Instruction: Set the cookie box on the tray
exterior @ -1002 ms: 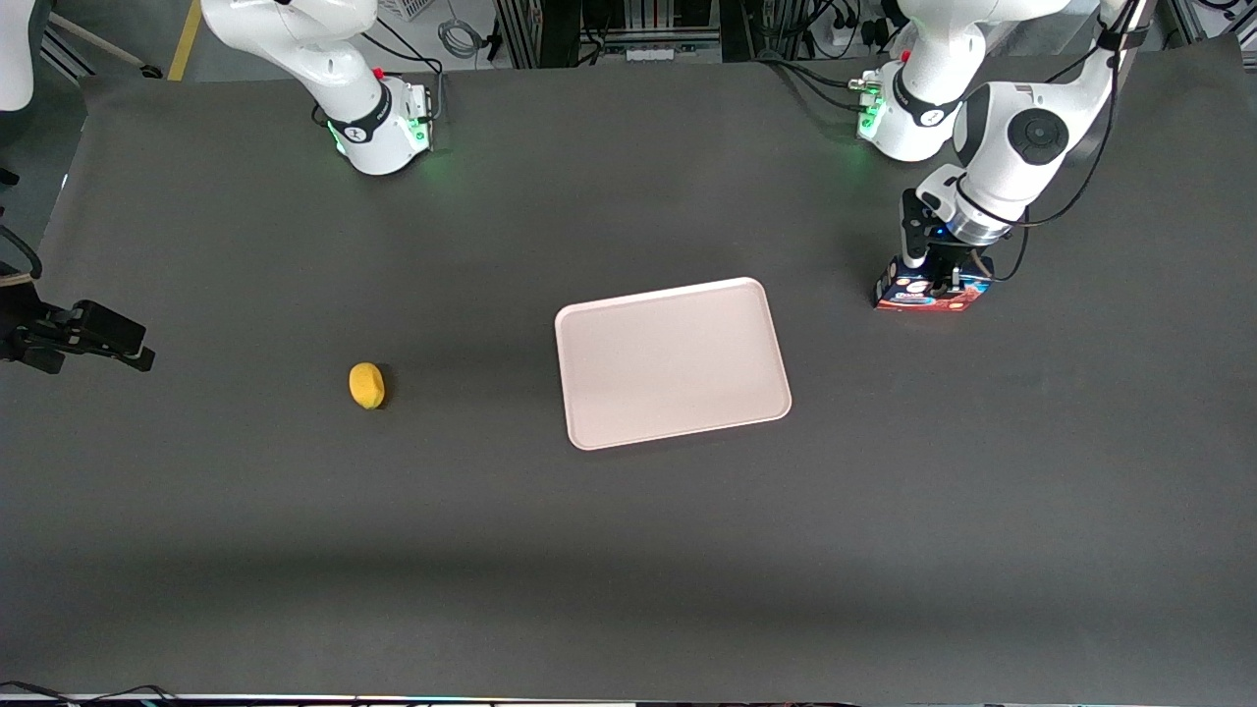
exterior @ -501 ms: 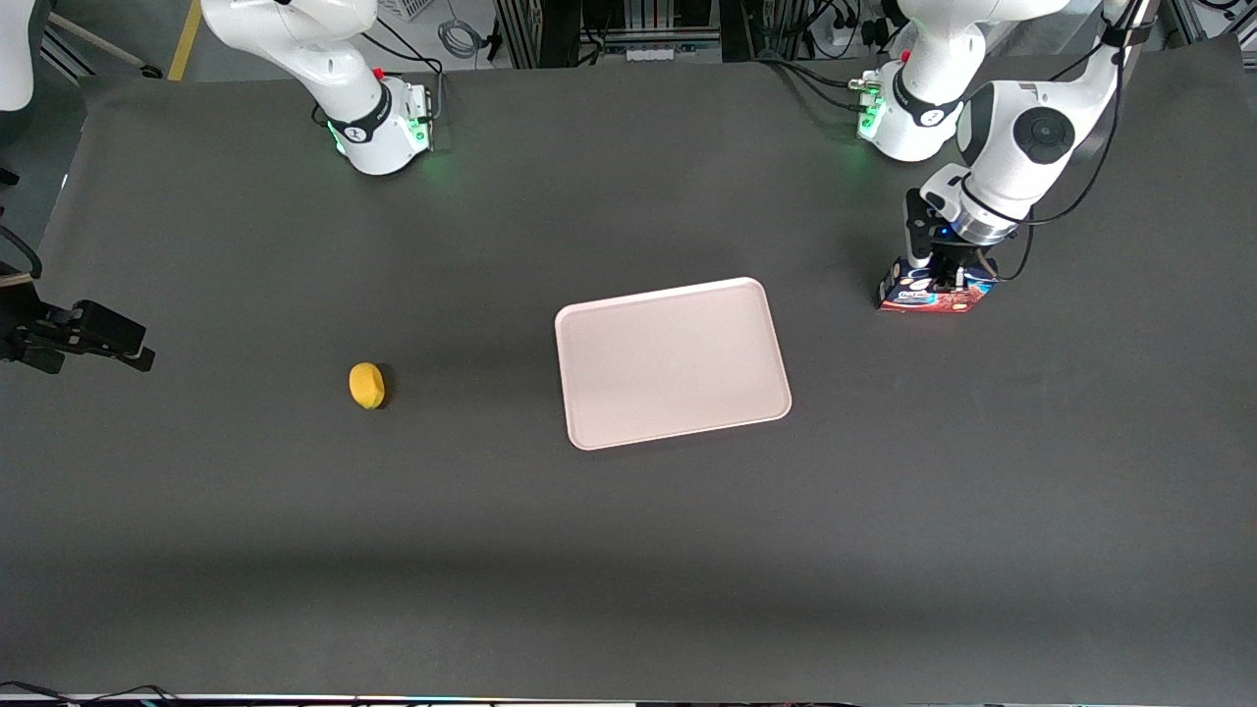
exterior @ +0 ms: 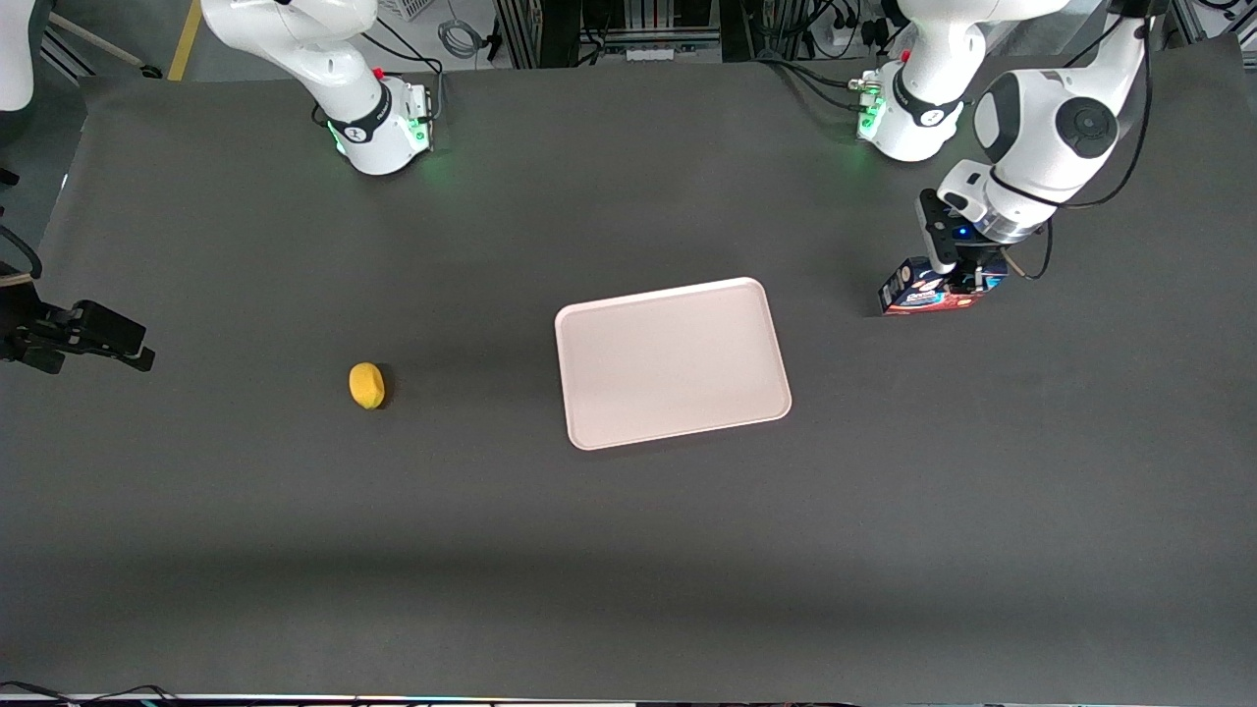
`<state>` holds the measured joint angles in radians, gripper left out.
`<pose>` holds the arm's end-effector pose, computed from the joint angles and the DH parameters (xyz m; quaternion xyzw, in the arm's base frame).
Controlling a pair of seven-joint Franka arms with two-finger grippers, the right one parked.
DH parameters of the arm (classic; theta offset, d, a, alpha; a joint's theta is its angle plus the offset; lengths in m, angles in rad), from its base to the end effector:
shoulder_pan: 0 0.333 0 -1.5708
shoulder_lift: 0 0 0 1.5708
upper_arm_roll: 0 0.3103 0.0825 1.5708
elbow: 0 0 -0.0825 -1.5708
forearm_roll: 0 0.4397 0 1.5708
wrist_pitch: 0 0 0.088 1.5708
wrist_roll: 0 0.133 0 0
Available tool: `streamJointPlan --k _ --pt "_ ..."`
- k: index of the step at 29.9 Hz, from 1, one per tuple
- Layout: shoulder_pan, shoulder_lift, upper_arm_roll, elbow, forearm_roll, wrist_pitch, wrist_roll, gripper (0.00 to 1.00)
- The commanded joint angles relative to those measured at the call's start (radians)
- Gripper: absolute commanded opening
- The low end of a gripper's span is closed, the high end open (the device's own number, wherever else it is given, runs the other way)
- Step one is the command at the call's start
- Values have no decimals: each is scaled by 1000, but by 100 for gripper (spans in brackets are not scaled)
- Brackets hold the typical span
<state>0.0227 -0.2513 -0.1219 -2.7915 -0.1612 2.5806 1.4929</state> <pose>0.4111 -0.0349 0.2082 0.7467 -0.6642 0.0342 0.0092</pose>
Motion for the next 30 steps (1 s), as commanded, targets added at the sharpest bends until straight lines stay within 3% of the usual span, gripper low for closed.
streamJointPlan --k 1,19,30 --pt "-17 -60 -7 29 -23 -89 -136 19" --pt "-144 -19 -119 329 -24 -283 -952 20" --pt "-201 108 -211 568 -24 -344 -1476 21"
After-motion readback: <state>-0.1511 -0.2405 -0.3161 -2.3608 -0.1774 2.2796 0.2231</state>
